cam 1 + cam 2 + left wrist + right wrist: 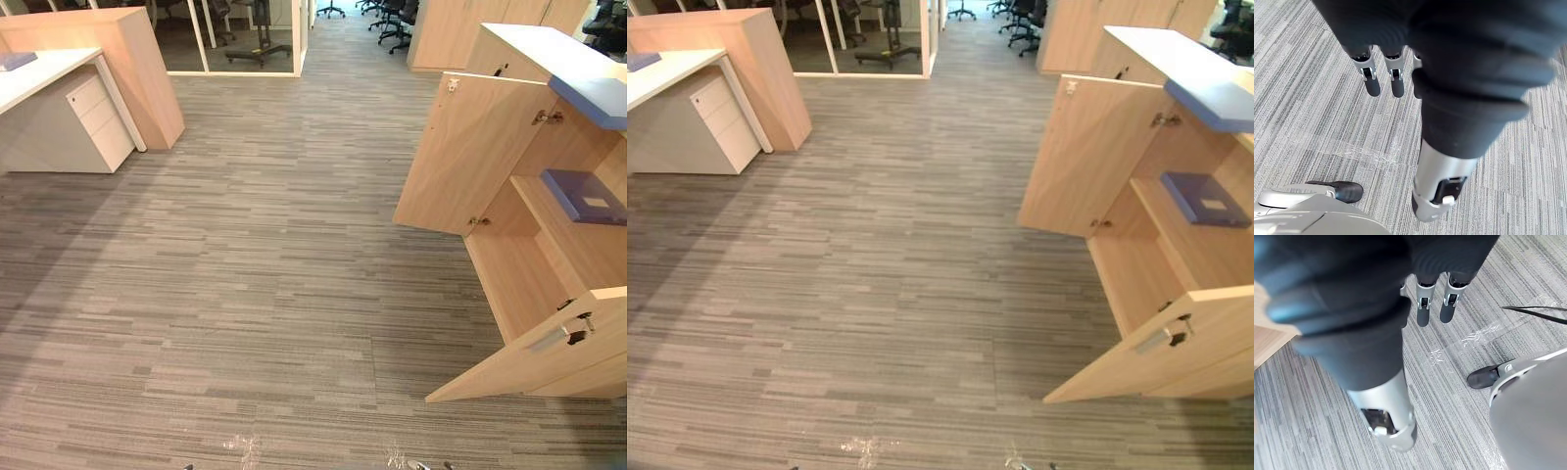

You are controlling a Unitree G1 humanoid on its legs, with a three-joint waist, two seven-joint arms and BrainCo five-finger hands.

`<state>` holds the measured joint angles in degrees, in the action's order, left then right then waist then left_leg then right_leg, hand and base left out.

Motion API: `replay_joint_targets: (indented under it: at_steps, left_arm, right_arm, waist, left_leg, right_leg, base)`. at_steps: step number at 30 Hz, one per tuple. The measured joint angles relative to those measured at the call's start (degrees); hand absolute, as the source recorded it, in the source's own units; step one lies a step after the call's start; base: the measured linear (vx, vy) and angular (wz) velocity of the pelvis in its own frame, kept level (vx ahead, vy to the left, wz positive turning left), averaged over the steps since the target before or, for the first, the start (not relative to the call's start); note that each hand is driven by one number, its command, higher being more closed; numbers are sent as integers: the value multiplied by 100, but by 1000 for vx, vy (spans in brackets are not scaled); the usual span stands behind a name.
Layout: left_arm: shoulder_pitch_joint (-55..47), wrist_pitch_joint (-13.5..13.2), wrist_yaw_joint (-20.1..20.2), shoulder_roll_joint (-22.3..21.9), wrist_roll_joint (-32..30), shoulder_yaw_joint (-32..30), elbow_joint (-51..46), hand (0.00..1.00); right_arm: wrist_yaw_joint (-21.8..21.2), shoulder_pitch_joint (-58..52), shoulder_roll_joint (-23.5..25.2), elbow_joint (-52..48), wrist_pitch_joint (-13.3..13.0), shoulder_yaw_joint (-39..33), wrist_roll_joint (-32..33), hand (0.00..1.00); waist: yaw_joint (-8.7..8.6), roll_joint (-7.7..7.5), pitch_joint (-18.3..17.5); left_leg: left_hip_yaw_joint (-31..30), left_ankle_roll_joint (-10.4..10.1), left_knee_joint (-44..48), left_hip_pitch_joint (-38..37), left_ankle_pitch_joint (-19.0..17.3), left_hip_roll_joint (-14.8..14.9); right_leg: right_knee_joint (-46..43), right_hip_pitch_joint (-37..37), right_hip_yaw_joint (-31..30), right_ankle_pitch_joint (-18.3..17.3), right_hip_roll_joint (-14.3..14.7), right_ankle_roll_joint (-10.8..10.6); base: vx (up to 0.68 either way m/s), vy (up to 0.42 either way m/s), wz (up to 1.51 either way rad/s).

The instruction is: Walk over to the cabinet, pick up the folder, carry it to the office cabinet, place the folder inside the office cabinet, then close the office cabinet door

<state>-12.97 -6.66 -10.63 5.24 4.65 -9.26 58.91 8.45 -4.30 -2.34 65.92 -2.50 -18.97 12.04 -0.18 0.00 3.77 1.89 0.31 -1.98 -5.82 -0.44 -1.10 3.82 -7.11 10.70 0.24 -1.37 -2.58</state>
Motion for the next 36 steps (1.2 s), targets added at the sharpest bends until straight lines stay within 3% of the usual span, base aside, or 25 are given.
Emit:
replay_joint_targets:
  at_steps: [7,11,18,26,36]
  left_arm:
    - [-2,-23,338,10,387,-17,1,0]
    - [3,-65,340,9,278,-13,-17,0]
    - [-22,-200,-160,-2,-289,144,-251,0]
    - [-6,-201,-183,28,-357,147,-259,0]
    - [-6,-228,-257,40,41,144,-213,0]
  right_arm:
    - [-127,140,147,-44,0,20,-209,0]
    - [-140,143,147,-48,0,50,-218,0]
    - [22,142,158,-50,-119,109,-206,0]
    - [74,148,197,-48,-118,105,-296,0]
    - [180,179,230,-59,-121,108,-421,0]
  waist:
    - [12,-25,56]
    - [10,-30,83]
    - [9,-57,100]
    - [11,-114,146]
    - [9,-123,192]
  left_leg:
    - [37,-14,-101,-109,10,-19]
    - [38,-10,-108,-130,12,-27]
    - [35,21,-222,-166,77,-44]
    - [46,38,-285,-232,88,-71]
    - [42,40,-282,-241,89,-81]
  right_leg:
    - [-10,-40,-1,-21,-28,-40]
    - [-9,-59,5,-21,-36,-39]
    - [-12,-36,14,-19,-47,-36]
    - [-8,-71,14,-19,-73,-36]
    - [-26,-71,15,-18,-83,-36]
  base:
    - [-3,1,-1]
    - [-4,0,-1]
    - [0,0,0]
    - [0,0,0]
    - [0,0,0]
